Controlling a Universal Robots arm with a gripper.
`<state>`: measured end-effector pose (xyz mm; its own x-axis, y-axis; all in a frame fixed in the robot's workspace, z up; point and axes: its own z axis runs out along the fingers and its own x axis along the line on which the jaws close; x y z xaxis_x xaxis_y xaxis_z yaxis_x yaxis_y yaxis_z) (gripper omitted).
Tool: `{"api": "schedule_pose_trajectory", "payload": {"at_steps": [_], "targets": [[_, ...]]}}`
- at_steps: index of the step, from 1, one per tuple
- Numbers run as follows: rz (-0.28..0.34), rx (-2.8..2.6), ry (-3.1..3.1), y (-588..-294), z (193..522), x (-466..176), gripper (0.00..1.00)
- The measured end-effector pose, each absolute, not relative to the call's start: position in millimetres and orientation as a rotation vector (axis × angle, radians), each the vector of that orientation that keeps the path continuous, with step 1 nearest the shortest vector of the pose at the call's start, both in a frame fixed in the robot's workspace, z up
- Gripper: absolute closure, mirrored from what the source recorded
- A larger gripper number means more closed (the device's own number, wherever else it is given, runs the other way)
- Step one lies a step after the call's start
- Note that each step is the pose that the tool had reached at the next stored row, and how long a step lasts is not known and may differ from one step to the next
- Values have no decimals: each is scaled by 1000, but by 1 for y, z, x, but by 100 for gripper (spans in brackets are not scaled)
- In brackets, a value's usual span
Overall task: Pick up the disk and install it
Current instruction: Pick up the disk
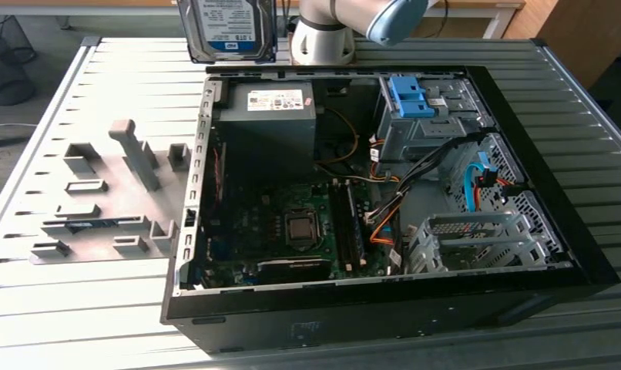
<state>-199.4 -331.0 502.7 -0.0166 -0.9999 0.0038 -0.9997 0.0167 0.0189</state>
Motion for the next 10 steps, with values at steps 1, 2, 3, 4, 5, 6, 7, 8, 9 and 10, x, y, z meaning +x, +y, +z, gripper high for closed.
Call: {"api": "schedule_pose_trajectory", "payload": {"at_steps": [1,2,3,4,5,6,7,8,9,10], "targets": [[-17,2192,-2228,-331,503,-199,64],[-17,2192,-2228,-331,503,-199,64],[-17,2192,-2228,-331,503,-199,64],[-17,2192,-2228,-331,503,-199,64],[-17,2192,-2228,-331,503,-199,64],[-17,2192,-2228,-331,503,-199,64],[-17,2192,-2228,-331,503,-199,64],[-17,2192,-2228,-331,503,-199,64],[-17,2192,-2228,-331,503,-199,64],[-17,2192,-2228,-331,503,-198,64]]}}
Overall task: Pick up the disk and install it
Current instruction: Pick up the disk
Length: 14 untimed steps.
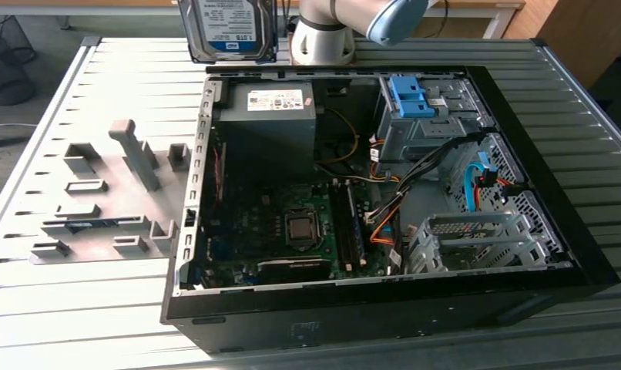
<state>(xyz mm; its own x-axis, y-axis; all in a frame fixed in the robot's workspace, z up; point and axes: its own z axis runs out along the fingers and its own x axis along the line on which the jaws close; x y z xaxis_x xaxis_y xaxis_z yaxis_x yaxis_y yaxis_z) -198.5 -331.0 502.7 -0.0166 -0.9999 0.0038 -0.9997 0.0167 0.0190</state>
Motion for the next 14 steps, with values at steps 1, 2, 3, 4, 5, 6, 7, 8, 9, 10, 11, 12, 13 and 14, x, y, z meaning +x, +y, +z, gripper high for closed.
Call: {"api": "schedule_pose_trajectory", "payload": {"at_steps": [1,2,3,4,5,6,7,8,9,10,11,12,13,14], "targets": [[-17,2192,-2228,-331,503,-198,64],[-17,2192,-2228,-331,503,-198,64],[-17,2192,-2228,-331,503,-198,64],[-17,2192,-2228,-331,503,-198,64],[-17,2192,-2228,-331,503,-198,64],[-17,2192,-2228,-331,503,-198,64],[-17,2192,-2228,-331,503,-198,64],[-17,2192,-2228,-331,503,-198,64],[-17,2192,-2228,-331,503,-198,64],[-17,2192,-2228,-331,503,-198,64],[-17,2192,-2228,-331,503,-198,64],[-17,2192,-2228,-331,503,-198,64],[-17,2192,-2228,-331,503,-198,64],[-17,2192,-2228,-331,503,-198,64]]}}
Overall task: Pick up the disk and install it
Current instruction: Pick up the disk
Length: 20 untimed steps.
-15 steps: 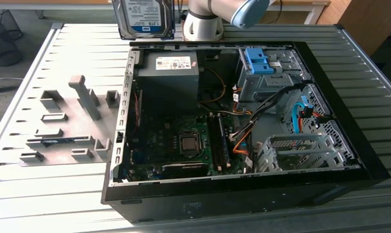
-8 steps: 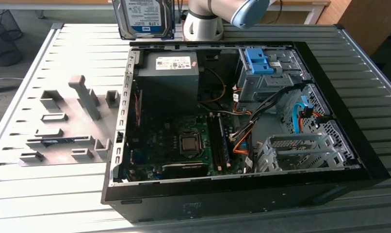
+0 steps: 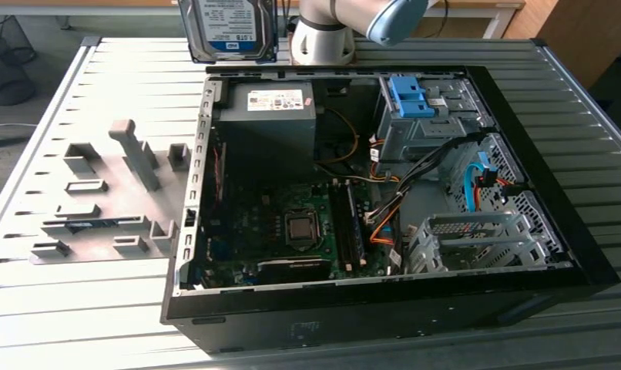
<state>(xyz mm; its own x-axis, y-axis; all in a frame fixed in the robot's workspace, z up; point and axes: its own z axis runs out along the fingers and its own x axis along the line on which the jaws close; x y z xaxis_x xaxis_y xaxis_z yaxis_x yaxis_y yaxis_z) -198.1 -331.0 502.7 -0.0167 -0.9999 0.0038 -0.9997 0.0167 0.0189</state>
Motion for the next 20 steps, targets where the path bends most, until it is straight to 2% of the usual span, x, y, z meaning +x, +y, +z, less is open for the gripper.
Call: {"api": "schedule_pose_trajectory", "payload": {"at_steps": [20], "targets": [[-17,2192,-2228,-331,503,-198,64]]}}
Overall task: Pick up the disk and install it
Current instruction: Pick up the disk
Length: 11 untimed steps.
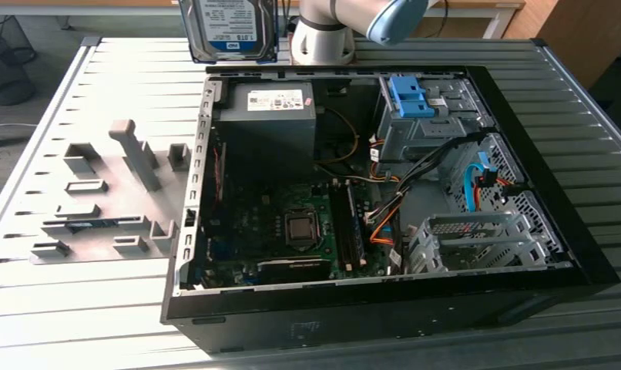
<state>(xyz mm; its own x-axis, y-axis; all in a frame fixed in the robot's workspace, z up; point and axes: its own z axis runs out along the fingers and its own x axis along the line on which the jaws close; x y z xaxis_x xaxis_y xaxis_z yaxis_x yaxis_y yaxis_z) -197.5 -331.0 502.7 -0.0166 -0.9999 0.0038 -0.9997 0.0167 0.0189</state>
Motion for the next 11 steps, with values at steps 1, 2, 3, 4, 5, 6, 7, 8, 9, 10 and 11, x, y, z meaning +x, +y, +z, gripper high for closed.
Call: {"api": "schedule_pose_trajectory", "payload": {"at_steps": [1,2,3,4,5,6,7,8,9,10,11], "targets": [[-17,2192,-2228,-331,503,-198,64],[-17,2192,-2228,-331,503,-197,64],[-17,2192,-2228,-331,503,-197,64],[-17,2192,-2228,-331,503,-197,64],[-17,2192,-2228,-331,503,-197,64],[-17,2192,-2228,-331,503,-197,64],[-17,2192,-2228,-331,503,-197,64],[-17,2192,-2228,-331,503,-197,64],[-17,2192,-2228,-331,503,-197,64],[-17,2192,-2228,-331,503,-197,64],[-17,2192,-2228,-331,503,-197,64]]}}
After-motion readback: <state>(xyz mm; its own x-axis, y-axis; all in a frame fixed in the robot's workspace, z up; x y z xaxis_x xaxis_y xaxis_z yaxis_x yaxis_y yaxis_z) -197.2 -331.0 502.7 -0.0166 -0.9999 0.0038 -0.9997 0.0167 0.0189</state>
